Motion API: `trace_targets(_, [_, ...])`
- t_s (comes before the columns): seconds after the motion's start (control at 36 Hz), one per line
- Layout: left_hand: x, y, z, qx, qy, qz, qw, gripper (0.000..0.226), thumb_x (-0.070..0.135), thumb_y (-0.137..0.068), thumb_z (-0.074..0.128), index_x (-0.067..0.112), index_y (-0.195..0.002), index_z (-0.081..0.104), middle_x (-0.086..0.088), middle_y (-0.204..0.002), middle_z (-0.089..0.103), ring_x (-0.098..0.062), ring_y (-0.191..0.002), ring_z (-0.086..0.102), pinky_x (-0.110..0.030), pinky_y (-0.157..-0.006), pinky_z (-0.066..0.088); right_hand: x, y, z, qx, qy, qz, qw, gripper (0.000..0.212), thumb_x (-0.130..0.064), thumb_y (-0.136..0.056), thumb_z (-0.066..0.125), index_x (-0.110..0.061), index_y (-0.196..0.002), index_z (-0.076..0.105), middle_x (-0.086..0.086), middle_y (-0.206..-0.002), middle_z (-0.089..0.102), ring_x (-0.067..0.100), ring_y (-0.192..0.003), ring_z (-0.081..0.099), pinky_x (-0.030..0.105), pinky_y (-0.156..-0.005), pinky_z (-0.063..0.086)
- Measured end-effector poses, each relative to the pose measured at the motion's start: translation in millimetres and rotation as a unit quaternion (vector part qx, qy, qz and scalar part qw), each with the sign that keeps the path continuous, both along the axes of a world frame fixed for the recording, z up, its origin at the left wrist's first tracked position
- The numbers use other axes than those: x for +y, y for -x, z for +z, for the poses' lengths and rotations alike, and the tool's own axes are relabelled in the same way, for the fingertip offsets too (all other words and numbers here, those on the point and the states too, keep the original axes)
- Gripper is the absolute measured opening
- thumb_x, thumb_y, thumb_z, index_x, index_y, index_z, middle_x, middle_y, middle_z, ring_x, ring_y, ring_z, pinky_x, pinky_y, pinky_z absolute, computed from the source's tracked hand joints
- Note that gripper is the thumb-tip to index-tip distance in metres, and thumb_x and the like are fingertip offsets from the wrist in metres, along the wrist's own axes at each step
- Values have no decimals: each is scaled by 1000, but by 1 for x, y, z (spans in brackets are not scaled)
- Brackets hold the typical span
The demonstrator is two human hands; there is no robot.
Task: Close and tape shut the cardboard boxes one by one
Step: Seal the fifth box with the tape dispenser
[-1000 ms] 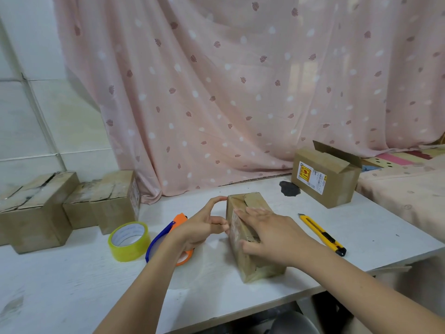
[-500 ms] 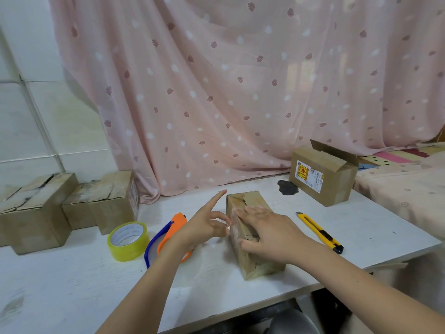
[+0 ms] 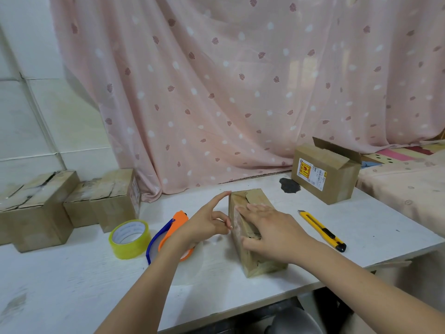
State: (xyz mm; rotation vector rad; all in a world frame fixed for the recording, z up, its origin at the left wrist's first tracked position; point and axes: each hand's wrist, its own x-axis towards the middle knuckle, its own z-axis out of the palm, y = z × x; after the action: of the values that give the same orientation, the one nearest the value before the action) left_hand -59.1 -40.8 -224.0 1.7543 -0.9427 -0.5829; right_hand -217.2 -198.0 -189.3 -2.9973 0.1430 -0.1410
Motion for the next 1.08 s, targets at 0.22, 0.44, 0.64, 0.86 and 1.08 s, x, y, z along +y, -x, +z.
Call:
trace_targets(0.22, [1, 1, 3, -11, -9, 8, 1000, 90, 11, -81, 80, 63, -138, 33, 0, -89, 69, -10, -78, 60, -27, -78, 47, 0, -1, -1, 0, 5, -1, 1000, 78, -63, -88, 41, -38, -157, 15, -5, -166, 17, 16, -153, 15, 34, -117, 26])
trace_targets(0.44, [2, 3, 3, -17, -20, 14, 1000, 85, 10, -86, 73, 59, -140, 30, -3, -97, 76, -16, -104, 68, -40, -107, 43, 1, -1, 0, 0, 0, -3, 1000, 76, -63, -89, 43, -39, -157, 17, -5, -166, 18, 16, -153, 15, 34, -117, 26])
trace_targets(0.64, [0, 3, 2, 0, -24, 15, 1000, 87, 9, -84, 76, 61, -139, 30, -6, -95, 76, -14, -96, 68, -37, -95, 48, 2, -1, 1, -1, 9, -7, 1000, 76, -63, -90, 43, -38, -157, 17, -5, -166, 19, 18, -153, 15, 36, -116, 28])
trace_targets(0.86, [-1, -2, 7, -16, -83, -18, 996, 88, 3, -89, 69, 56, -140, 18, -6, -92, 76, -12, -86, 68, -30, -84, 49, 6, -1, 0, 7, 38, -14, 999, 77, -64, -92, 38, -36, -159, 12, 1, -167, 17, 20, -153, 14, 33, -117, 25])
trace_targets(1.08, [9, -11, 13, -20, -152, -36, 988, 69, 0, -90, 62, 41, -131, 24, 2, -89, 75, -14, -88, 67, -29, -88, 48, 6, 0, 2, 14, 39, -14, 999, 79, -66, -92, 38, -36, -159, 11, 0, -167, 16, 19, -153, 14, 33, -117, 25])
